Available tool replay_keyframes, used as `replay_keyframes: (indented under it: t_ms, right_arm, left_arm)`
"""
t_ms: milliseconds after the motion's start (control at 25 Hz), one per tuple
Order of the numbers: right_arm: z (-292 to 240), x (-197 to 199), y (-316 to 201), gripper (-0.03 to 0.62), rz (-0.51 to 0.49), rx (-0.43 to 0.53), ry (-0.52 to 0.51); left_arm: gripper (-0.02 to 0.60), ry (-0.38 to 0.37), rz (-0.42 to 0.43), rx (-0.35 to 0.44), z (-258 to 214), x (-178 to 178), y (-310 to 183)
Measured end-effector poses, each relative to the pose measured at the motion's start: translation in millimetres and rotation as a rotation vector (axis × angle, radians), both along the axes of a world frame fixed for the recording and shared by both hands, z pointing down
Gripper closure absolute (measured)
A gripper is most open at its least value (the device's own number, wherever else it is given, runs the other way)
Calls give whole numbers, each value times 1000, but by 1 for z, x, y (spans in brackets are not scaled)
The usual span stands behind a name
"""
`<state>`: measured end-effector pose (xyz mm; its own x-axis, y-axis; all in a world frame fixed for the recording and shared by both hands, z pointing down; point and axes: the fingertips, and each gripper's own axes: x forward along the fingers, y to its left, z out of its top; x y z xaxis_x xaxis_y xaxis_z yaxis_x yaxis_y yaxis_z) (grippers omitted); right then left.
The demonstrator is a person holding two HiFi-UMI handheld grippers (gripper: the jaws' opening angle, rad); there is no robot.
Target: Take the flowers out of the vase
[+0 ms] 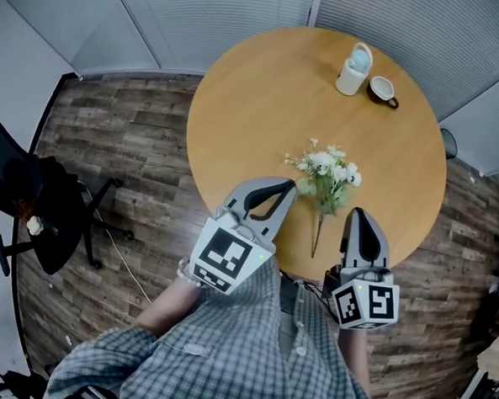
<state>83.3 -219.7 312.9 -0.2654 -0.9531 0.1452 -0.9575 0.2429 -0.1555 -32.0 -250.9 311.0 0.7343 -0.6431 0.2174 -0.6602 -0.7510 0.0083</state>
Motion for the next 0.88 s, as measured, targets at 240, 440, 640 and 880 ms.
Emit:
replay_keyframes:
  t_ms: [240,440,640,880]
  right_arm:
    - [3,-1,2,585,-1,-8,6]
    - [5,-2,3,585,-4,-13,11]
    - [9,0,4,585,-3,-21,7]
    - [12,-6,3,585,-23,-33,0]
  left_arm:
    - [574,3,-1,-5,1,-1,1]
    - [574,3,-3,-9,2,-2,2]
    - [574,3,-8,-10,3,-3,3]
    - [574,2,-17,-15,4,-7,3]
